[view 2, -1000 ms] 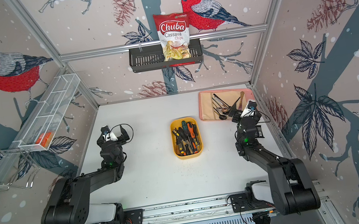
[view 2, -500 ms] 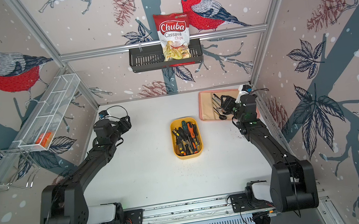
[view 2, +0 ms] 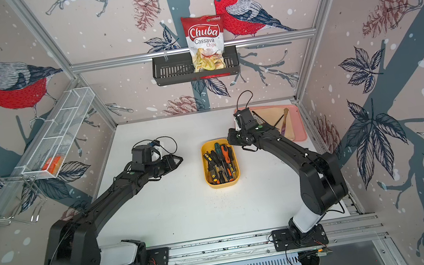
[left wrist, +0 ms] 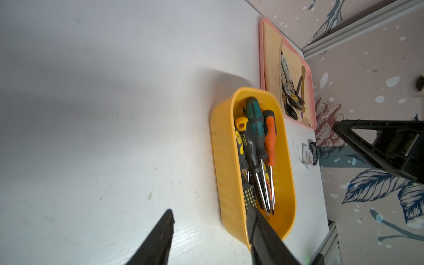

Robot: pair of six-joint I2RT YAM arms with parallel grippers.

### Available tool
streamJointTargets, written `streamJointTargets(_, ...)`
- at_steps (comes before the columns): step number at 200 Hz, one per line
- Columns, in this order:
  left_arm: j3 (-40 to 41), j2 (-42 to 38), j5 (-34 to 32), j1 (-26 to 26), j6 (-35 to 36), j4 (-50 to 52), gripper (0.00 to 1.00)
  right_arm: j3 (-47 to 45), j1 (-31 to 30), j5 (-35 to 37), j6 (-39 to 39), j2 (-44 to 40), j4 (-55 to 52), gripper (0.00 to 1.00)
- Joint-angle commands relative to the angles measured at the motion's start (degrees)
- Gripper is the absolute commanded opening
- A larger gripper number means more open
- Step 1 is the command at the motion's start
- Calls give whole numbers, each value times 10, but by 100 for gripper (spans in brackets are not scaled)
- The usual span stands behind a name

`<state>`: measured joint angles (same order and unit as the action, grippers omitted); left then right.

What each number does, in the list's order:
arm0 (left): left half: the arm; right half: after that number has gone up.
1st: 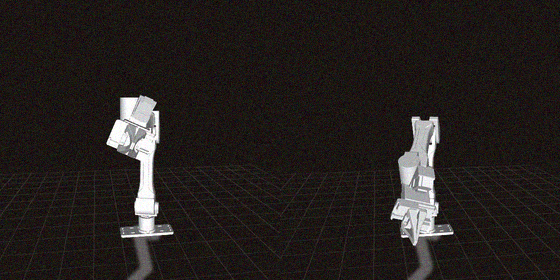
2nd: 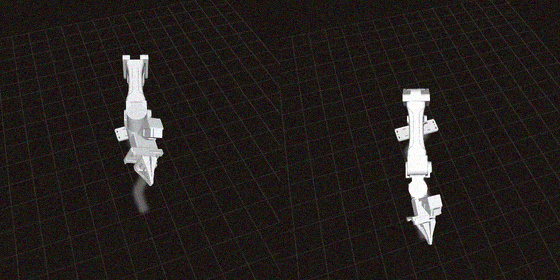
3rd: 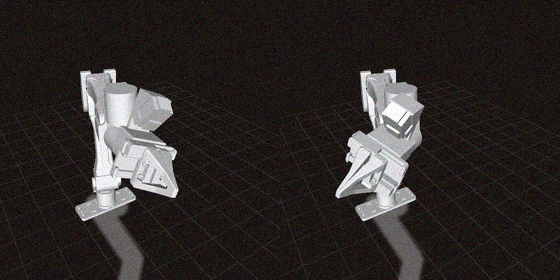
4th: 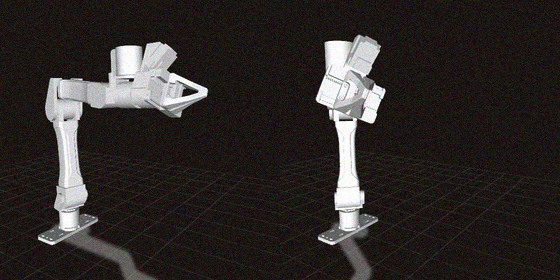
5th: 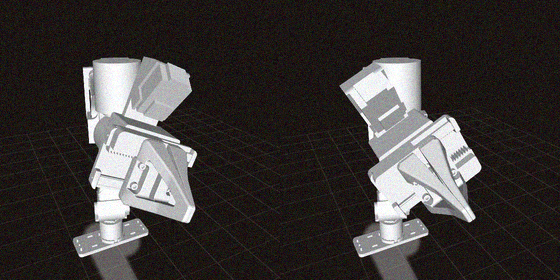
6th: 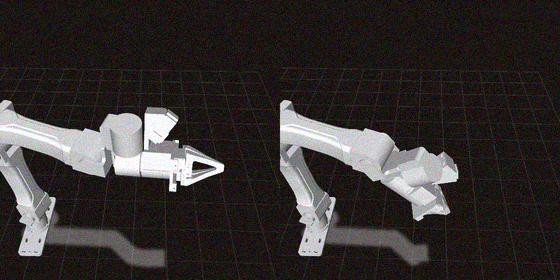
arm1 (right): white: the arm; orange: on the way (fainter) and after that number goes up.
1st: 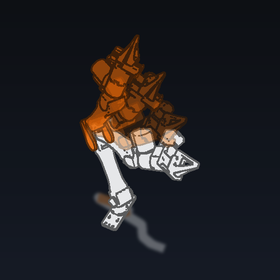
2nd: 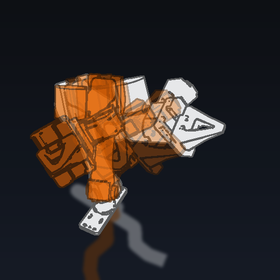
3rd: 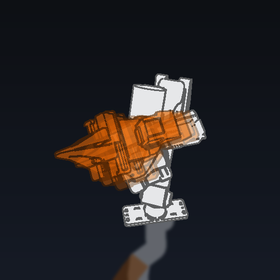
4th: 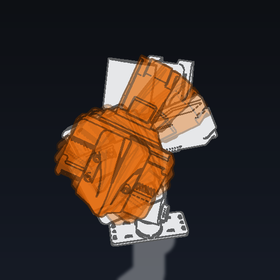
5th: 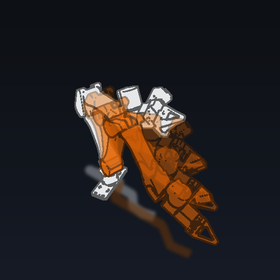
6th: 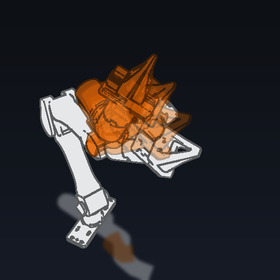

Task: Take out the screwdriver from the storage box
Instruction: Pick up the screwdriver from the storage box.

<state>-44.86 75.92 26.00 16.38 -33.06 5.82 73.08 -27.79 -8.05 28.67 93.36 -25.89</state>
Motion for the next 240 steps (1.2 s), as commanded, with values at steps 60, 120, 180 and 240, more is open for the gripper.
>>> streamJointTargets(60, 33, -20, -5, 31, -27, 10, 56, 35, -56, 27, -14, 94, -78, 37)
streamJointTargets(120, 33, -14, -8, 33, -28, 8, 57, 48, -65, 53, -10, 134, -88, 42)
streamJointTargets(180, 34, -1, -11, 33, -24, 9, 57, 51, -65, 32, -11, 159, -73, 38)
streamJointTargets(240, 39, 2, -15, 33, -26, 5, 56, 37, -65, -10, -5, 162, -51, 33)
